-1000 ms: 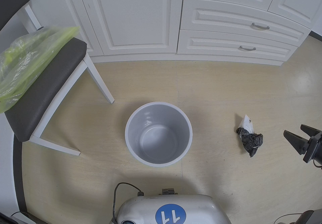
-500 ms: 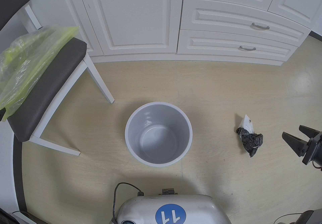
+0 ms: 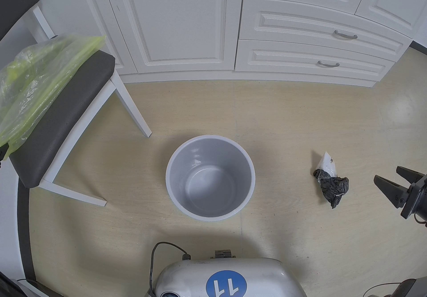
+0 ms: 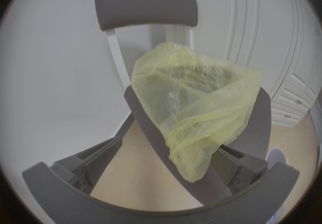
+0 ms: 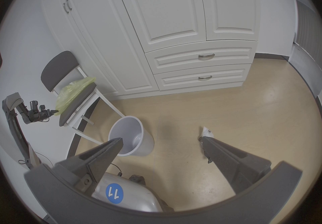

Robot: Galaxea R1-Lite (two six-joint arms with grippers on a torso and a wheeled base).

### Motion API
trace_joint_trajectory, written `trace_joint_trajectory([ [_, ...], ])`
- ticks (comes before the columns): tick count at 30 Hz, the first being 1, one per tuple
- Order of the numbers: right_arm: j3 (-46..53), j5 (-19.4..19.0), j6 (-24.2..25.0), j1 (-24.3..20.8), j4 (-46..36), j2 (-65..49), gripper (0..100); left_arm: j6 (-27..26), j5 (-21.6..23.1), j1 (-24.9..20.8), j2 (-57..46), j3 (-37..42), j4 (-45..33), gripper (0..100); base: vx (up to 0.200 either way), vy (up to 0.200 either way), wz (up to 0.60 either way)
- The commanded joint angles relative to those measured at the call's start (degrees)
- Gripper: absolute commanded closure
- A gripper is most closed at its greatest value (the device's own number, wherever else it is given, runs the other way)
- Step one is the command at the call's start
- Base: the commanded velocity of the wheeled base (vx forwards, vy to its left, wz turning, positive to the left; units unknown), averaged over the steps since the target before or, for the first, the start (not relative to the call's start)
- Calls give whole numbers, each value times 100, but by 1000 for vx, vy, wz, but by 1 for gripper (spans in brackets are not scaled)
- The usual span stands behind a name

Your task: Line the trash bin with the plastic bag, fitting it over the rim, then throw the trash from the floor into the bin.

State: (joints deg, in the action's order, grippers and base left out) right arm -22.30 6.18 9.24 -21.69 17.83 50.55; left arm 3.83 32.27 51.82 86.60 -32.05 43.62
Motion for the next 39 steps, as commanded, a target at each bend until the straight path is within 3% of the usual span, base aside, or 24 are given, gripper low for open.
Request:
trace_joint_trajectory([
  [1, -3, -3, -1, -2, 9, -2, 0, 197, -19, 3, 419, 94, 991, 0, 0, 0, 0],
  [5, 6, -12, 8, -11, 1, 7, 0, 602, -19, -49, 560, 278, 1782, 0, 0, 0, 0],
  [16, 6, -20, 16, -55, 9, -11, 0, 593, -63, -93, 1245, 551, 3241, 0, 0, 0, 0],
  [29, 6, -20, 25, -81, 9, -19, 0, 821, -72, -216, 1711, 665, 4269, 0, 0, 0, 0],
  [30, 6, -20, 34, -81, 9, -28, 0, 962, -80, -225, 1711, 647, 4383, 100, 0, 0, 0],
  [39, 59, 6, -28, -81, 18, -28, 0, 1208, -63, -252, 1474, 726, 4410, 100, 0, 0, 0],
])
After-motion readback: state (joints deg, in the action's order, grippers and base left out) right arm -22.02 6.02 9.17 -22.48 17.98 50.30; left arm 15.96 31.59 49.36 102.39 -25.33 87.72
